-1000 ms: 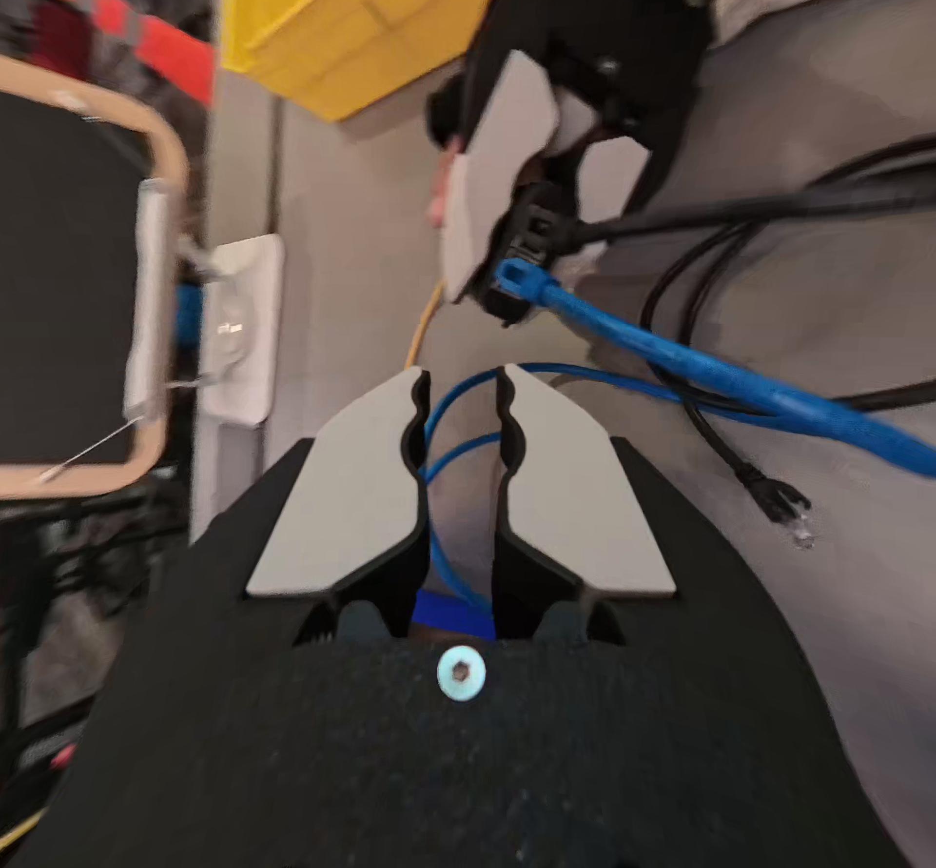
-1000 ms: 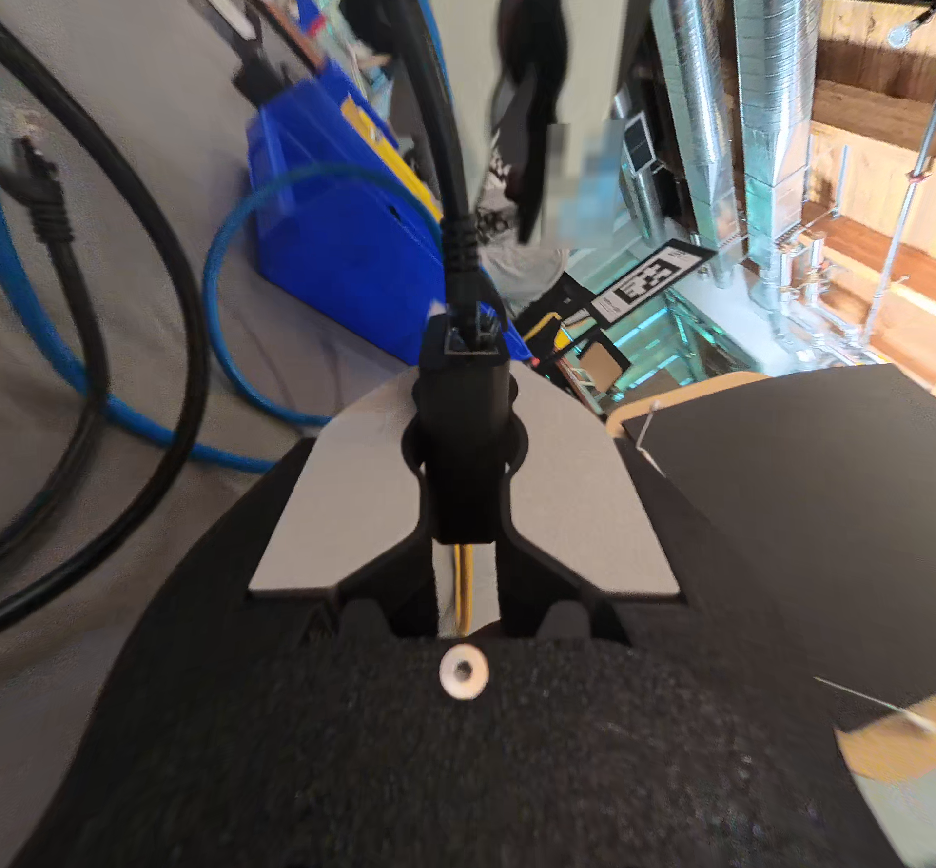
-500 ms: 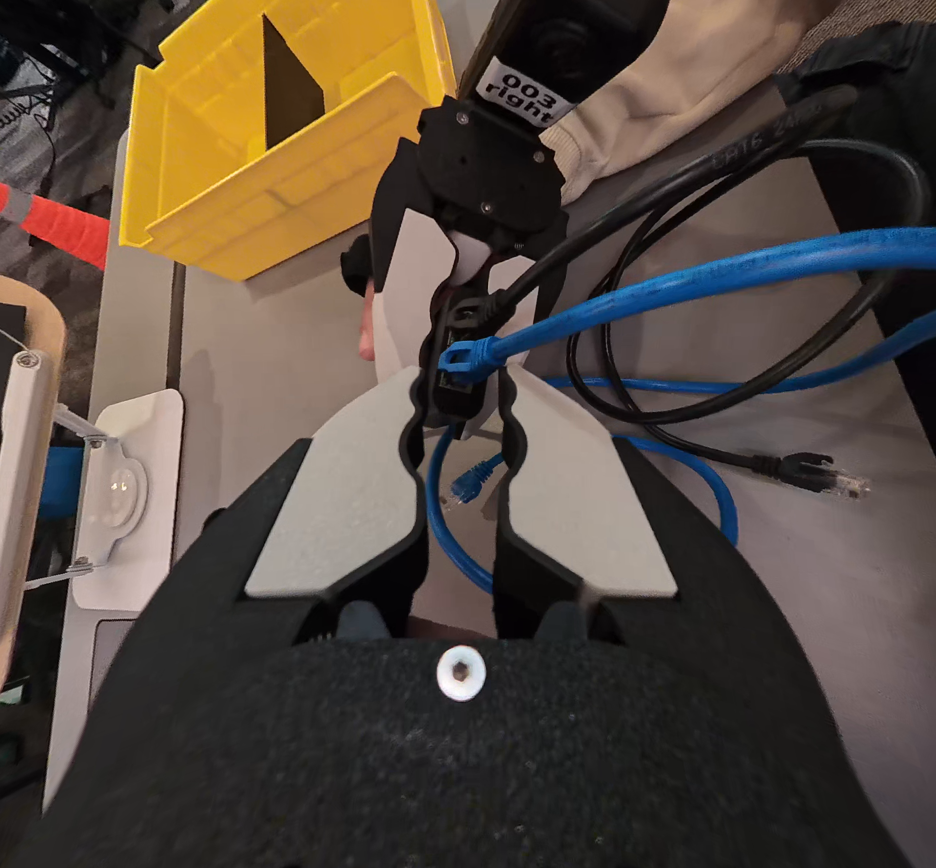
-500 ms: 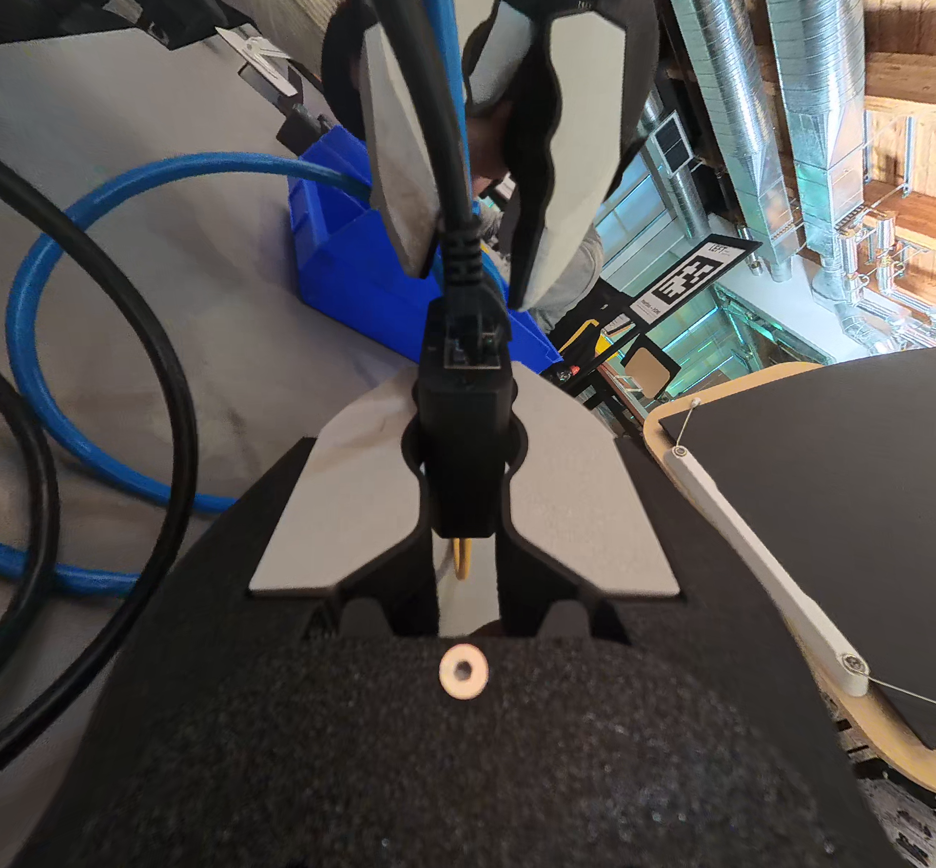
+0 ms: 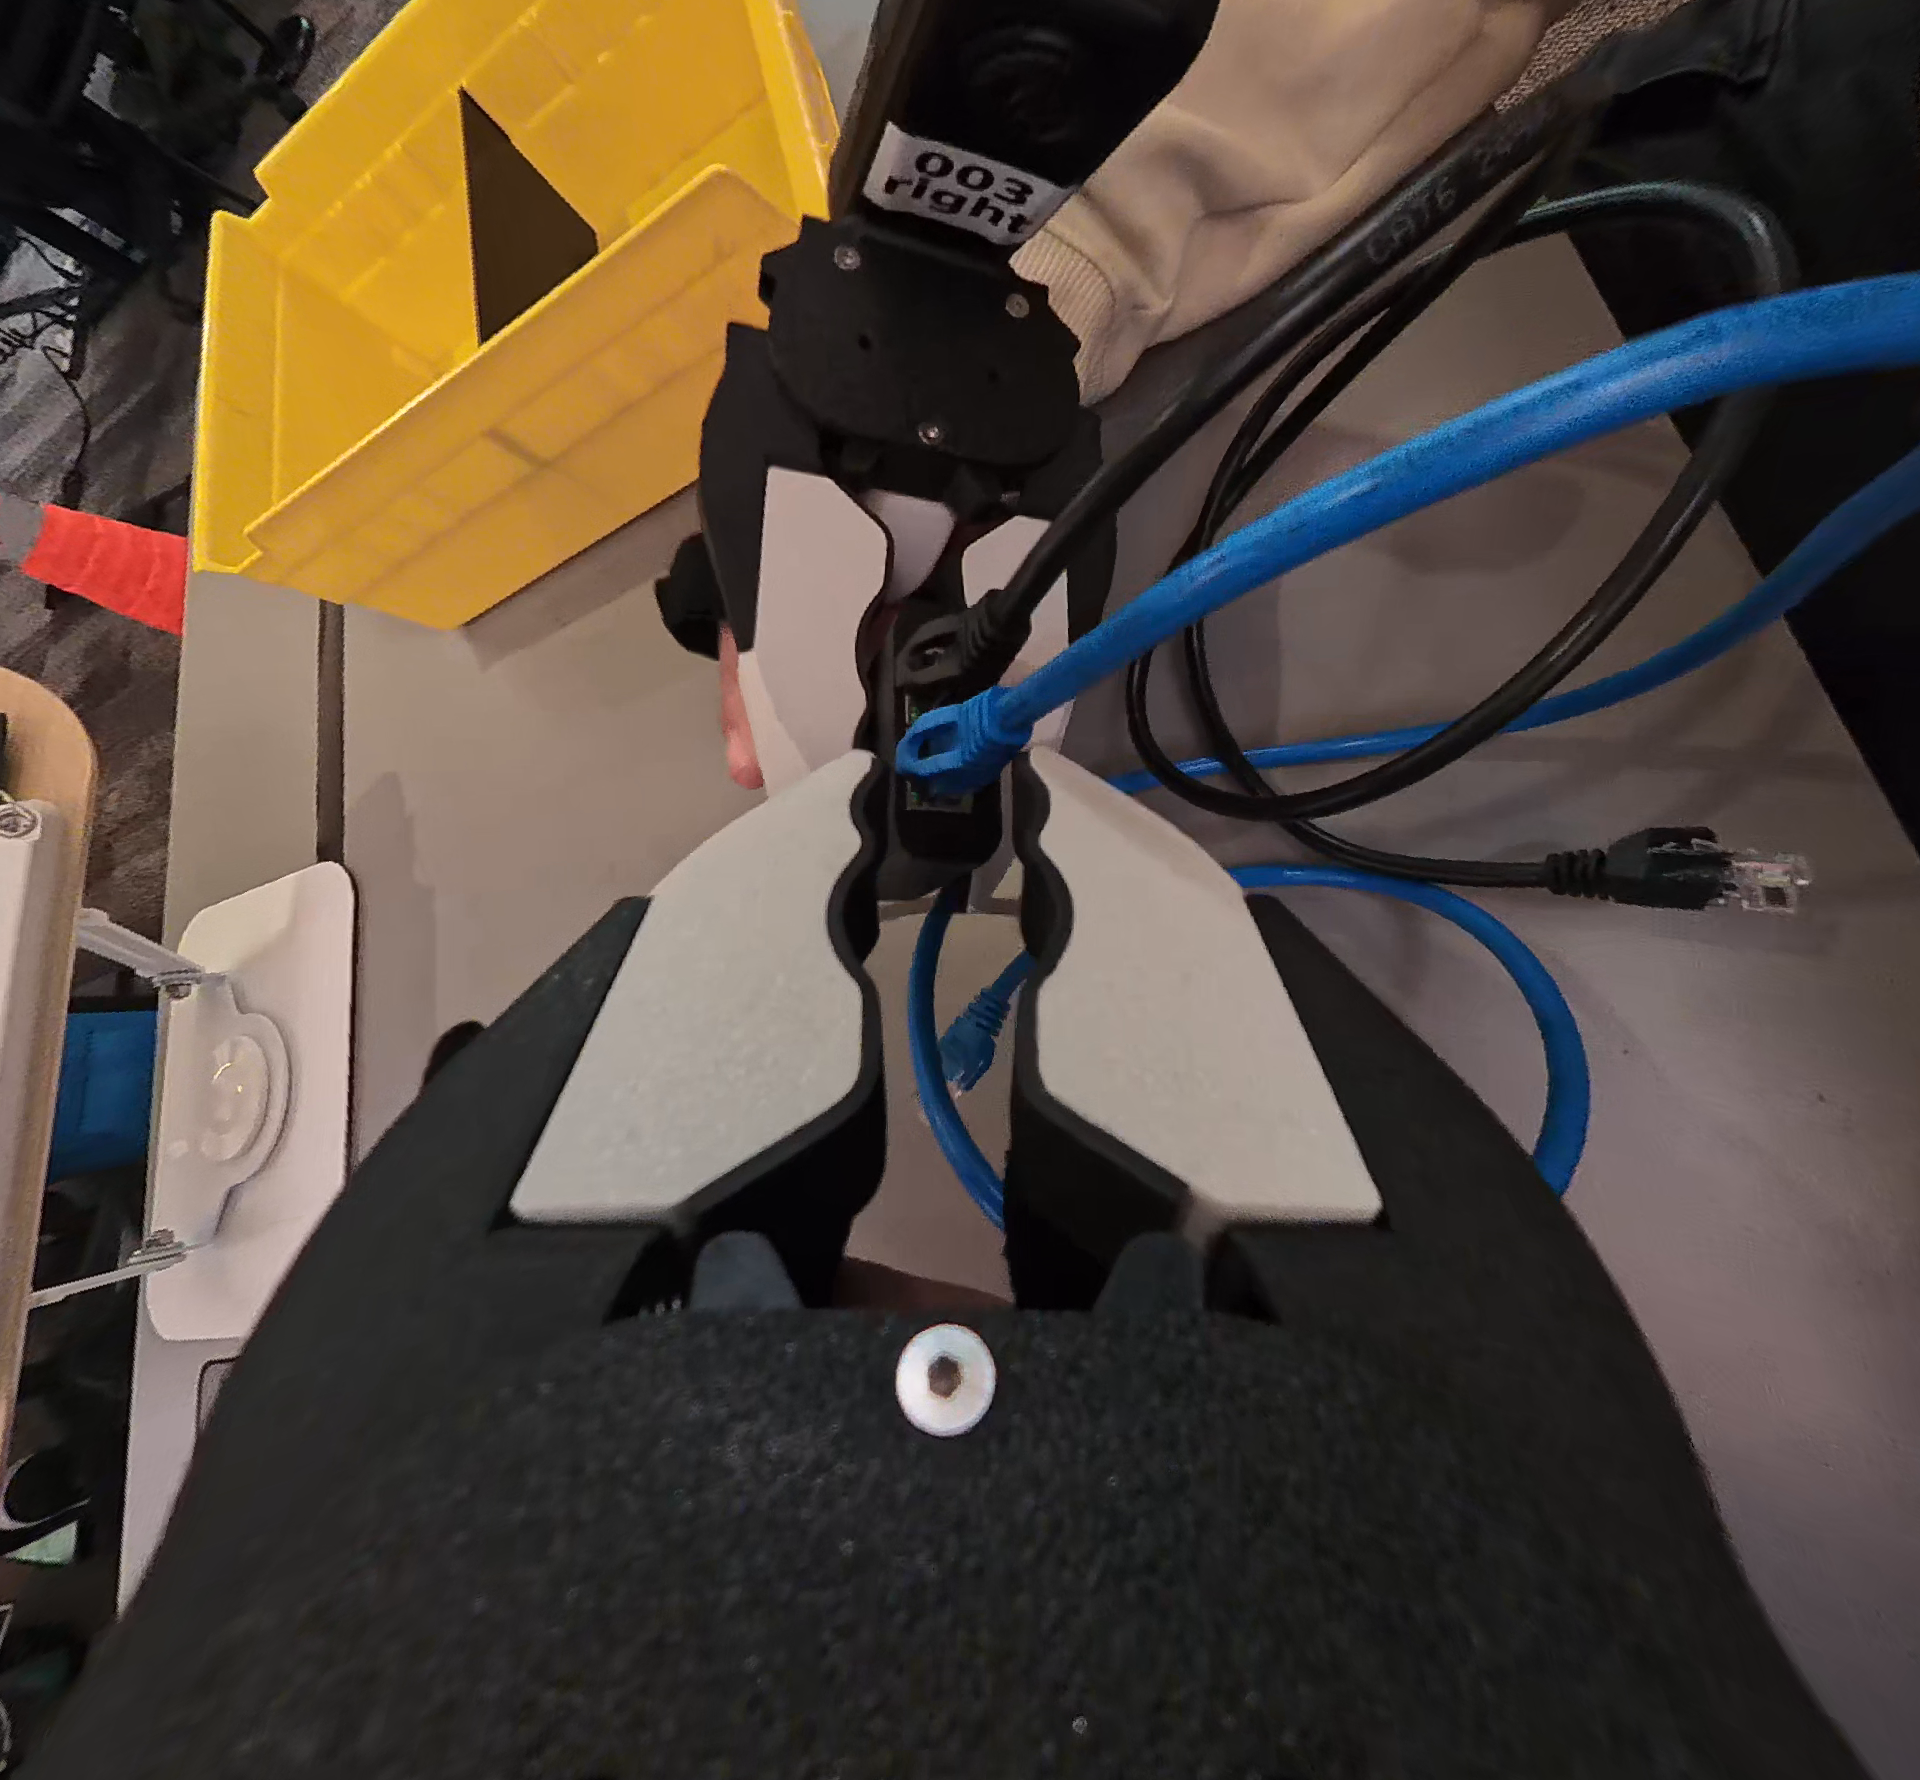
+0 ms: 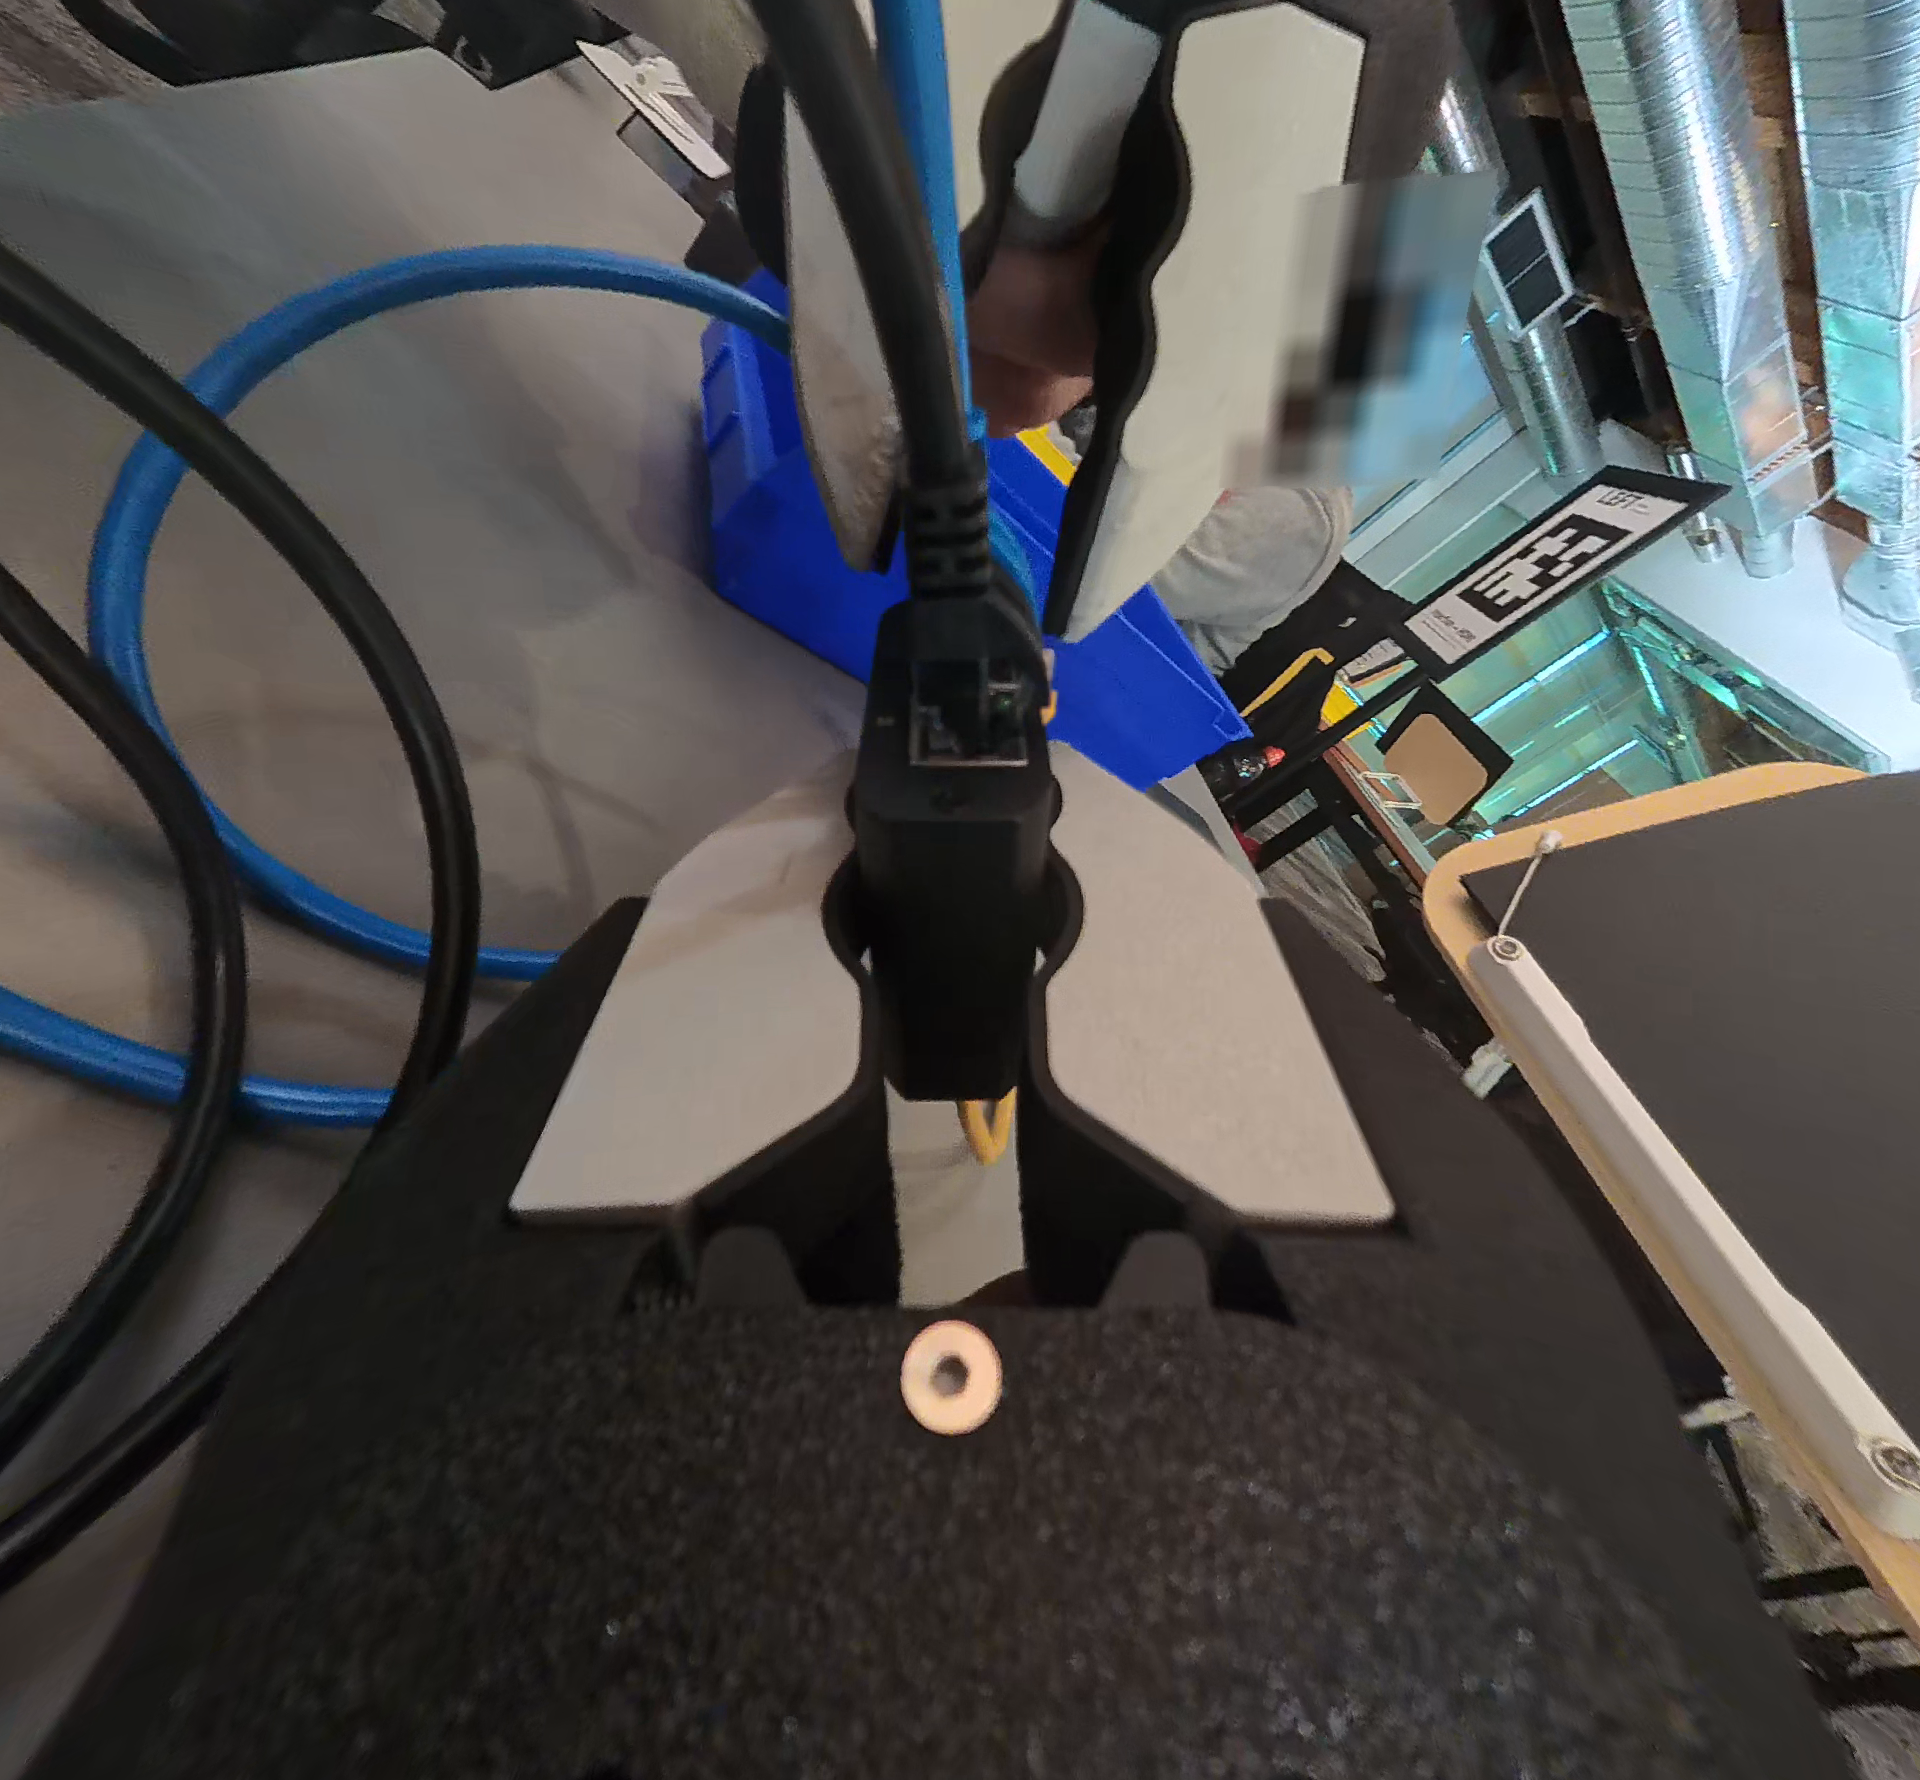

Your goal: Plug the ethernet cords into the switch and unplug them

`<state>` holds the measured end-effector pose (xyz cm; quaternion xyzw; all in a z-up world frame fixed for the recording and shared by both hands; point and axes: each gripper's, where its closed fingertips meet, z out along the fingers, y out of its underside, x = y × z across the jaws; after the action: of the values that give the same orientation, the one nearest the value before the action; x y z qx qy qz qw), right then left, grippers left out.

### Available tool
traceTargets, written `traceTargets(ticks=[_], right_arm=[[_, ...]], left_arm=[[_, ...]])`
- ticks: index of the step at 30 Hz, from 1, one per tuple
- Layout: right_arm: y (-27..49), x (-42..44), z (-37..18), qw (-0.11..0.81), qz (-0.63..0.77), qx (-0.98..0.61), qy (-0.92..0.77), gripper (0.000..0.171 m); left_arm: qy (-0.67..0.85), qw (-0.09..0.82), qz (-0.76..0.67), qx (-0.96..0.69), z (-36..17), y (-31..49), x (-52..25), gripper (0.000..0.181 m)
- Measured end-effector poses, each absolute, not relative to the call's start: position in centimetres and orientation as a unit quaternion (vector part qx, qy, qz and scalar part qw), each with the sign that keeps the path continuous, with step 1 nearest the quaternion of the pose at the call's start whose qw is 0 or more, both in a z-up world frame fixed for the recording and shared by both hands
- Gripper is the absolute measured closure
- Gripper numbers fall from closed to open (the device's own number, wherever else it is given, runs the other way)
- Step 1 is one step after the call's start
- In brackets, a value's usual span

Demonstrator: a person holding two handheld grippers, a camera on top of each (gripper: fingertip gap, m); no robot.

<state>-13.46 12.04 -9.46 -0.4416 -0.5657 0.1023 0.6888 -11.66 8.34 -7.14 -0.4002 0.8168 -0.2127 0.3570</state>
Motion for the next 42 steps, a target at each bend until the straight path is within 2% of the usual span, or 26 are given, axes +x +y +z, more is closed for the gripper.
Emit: traceTargets(ticks=[8, 12, 21, 24, 26, 33, 42], right_arm=[[11.2, -14.3, -10.5, 0.667, 0.106, -0.439, -0.592, 0.145], [11.4, -14.2, -10.2, 0.673, 0.104, -0.442, -0.584, 0.145], [11.1, -14.6, -10.9, 0.661, 0.091, -0.441, -0.600, 0.145], [11.6, -14.4, -10.8, 0.664, 0.086, -0.447, -0.593, 0.145], [12.8, -13.4, -10.1, 0.681, 0.079, -0.466, -0.560, 0.145], [13.1, -13.1, -10.2, 0.677, 0.060, -0.463, -0.570, 0.146], [12.7, -13.4, -10.4, 0.669, 0.055, -0.455, -0.584, 0.145]], left_arm=[[0.838, 0.297, -0.225, -0.400, -7.9, 7.2, -11.8, 0.163], [0.840, 0.303, -0.216, -0.395, -7.7, 7.5, -11.8, 0.165], [0.852, 0.251, -0.219, -0.404, -8.3, 7.3, -12.5, 0.166], [0.847, 0.262, -0.218, -0.408, -8.2, 7.6, -12.2, 0.166], [0.831, 0.310, -0.206, -0.414, -7.7, 8.4, -11.3, 0.166], [0.798, 0.386, -0.174, -0.429, -7.6, 8.4, -10.5, 0.163], [0.806, 0.378, -0.187, -0.416, -7.2, 7.7, -11.1, 0.163]])
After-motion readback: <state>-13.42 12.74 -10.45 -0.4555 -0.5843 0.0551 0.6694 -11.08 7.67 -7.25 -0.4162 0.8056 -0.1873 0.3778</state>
